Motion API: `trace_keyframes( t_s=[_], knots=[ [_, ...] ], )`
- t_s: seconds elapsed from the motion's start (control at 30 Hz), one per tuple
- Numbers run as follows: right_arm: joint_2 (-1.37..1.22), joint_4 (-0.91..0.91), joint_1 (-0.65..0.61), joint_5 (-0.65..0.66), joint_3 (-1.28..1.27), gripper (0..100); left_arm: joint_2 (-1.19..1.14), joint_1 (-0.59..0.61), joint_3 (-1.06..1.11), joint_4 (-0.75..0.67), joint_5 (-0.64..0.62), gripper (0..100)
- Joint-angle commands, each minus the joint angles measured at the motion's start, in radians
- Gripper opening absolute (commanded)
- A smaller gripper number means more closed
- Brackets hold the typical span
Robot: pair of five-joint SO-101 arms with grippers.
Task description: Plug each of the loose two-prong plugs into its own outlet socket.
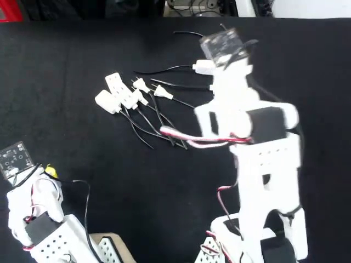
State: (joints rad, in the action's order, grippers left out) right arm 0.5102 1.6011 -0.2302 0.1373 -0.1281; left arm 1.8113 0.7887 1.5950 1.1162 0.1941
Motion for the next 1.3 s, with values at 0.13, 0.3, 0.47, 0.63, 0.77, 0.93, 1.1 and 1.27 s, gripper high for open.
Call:
trace_keyframes(
  t_s=[0.13, 0.3, 0.47, 0.63, 0.77, 0.93, 1.1, 1.27],
  knots=[
    [0.042, -0.147, 0.048, 0.104, -0.251, 3.3, 0.006, -0.070, -0.110, -0.028, -0.117, 21],
    [0.053, -0.373, 0.163, 0.170, -0.533, 3.0, -0.029, -0.355, -0.188, -0.114, -0.204, 22],
    [0.054, -0.778, 0.270, 0.241, -0.842, 2.8, -0.272, -0.526, -0.297, -0.227, -0.342, 22],
    [0.045, -0.956, 0.341, 0.397, -0.995, 2.8, -0.672, -0.584, -0.533, -0.290, -0.430, 22],
    [0.054, -1.151, 0.344, 0.443, -1.127, 2.8, -1.013, -0.657, -0.730, -0.298, -0.552, 22],
    [0.051, -1.152, 0.341, 0.446, -1.125, 2.8, -1.441, -0.674, -0.987, -0.293, -0.710, 22],
    [0.047, -1.152, 0.341, 0.450, -1.125, 2.8, -1.795, -0.679, -1.221, -0.287, -0.848, 22],
    [0.045, -1.154, 0.338, 0.450, -1.125, 2.8, -1.982, -0.680, -1.391, -0.270, -0.921, 22]
  ],
)
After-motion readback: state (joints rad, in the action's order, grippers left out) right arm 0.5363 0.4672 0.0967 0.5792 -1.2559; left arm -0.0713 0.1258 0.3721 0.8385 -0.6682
